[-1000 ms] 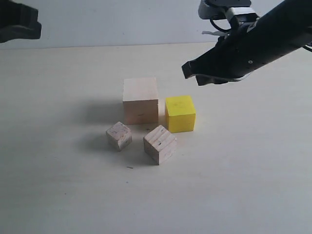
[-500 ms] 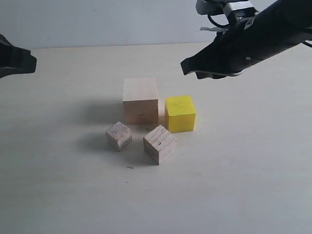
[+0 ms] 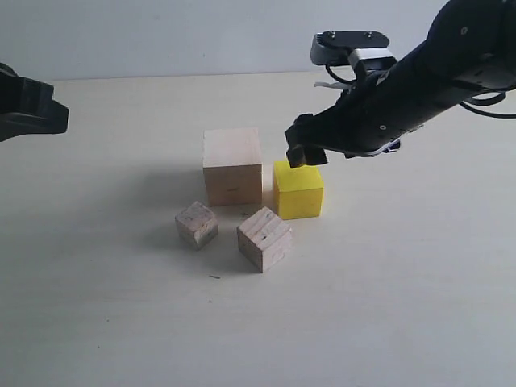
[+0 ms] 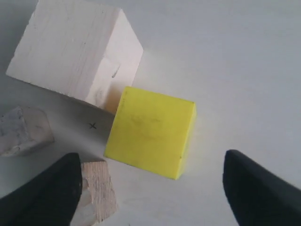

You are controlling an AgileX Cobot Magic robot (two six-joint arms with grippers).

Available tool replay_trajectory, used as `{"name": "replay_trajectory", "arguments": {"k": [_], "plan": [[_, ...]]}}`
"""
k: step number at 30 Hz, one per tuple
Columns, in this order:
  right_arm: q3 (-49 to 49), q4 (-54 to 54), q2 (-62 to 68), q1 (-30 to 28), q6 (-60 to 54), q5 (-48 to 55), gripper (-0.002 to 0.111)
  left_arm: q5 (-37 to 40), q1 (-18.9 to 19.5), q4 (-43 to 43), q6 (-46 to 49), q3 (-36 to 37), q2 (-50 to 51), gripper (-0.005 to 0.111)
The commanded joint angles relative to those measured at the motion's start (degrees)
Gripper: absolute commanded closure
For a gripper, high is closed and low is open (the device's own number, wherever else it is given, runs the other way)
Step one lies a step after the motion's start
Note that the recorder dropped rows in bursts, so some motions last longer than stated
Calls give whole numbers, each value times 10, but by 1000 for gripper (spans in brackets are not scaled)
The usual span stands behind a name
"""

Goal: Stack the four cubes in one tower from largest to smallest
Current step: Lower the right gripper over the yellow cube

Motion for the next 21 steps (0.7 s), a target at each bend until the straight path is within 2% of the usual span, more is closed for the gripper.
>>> {"name": "replay_trajectory", "arguments": {"k": [1, 13, 18, 21], "plan": [[-3, 26, 22, 1, -9, -11, 29, 2, -4, -9, 0, 2, -10, 107], [-3, 50, 52, 1, -12, -28, 29, 0, -4, -9, 0, 2, -10, 107], [-7, 120, 52, 1, -97, -28, 29, -7, -4, -9, 0, 2, -10, 107], [-19, 121, 52, 1, -100, -25, 27, -8, -4, -9, 0, 2, -10, 107]]}}
